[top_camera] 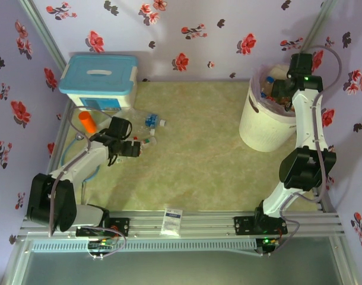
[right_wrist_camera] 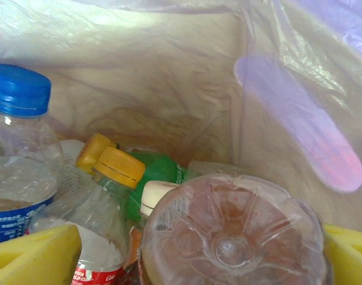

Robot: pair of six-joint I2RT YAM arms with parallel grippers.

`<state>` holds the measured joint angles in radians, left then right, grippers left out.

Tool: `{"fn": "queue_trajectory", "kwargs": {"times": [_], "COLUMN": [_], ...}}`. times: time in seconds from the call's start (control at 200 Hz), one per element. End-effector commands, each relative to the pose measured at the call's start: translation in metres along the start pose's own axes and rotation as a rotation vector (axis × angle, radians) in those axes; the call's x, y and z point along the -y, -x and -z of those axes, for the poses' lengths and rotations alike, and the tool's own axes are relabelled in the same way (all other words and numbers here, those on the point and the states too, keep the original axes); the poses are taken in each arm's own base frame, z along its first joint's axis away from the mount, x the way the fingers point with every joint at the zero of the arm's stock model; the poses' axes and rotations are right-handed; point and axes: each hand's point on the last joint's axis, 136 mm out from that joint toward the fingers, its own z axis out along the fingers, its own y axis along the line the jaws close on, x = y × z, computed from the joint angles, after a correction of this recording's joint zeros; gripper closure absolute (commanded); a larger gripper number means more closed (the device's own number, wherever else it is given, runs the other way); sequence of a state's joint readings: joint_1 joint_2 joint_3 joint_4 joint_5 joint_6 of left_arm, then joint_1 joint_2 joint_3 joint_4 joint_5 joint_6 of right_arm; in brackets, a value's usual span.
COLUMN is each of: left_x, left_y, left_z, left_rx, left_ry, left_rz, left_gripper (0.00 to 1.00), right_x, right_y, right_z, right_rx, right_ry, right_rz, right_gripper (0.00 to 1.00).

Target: Put the plastic bottles in the bin

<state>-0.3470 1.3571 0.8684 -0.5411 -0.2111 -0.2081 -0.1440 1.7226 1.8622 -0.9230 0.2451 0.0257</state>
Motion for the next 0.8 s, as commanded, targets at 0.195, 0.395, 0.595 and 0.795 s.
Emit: {"fn": "queue_trajectory", "kwargs": {"times": [0.195,0.395,0.595,0.795], "left_x": [0.008,0.044,0.070,0.072], "left_y": [-0.003,-0.012,-0.012,-0.013], "left_z": [-0.016,-0.017,-0.005,-0.021], "left_rx": [-0.061,-0.115,-0.102,-0.123], "left_ry": [-0.009,-0.133,-0.196,-0.164], "left_rz": [-0.045,-0.077,-0.078,-0.074], "left_gripper": [0.00,0.00,0.00,0.00], "right_x": [-0.019,-0.045,-0.059,-0.065], "right_y": [0.024,0.025,0.023,0.019], "right_z": [0.083,0.112,0.125,0.136], "right_rx": [0.163,0.209,0.230,0.242], "right_ry": [0.158,0.240,0.298,0.333], "right_rz": [-0.033,0.001,0.007,0.006], "right_gripper": [0.07,0.08,0.08,0.08]}}
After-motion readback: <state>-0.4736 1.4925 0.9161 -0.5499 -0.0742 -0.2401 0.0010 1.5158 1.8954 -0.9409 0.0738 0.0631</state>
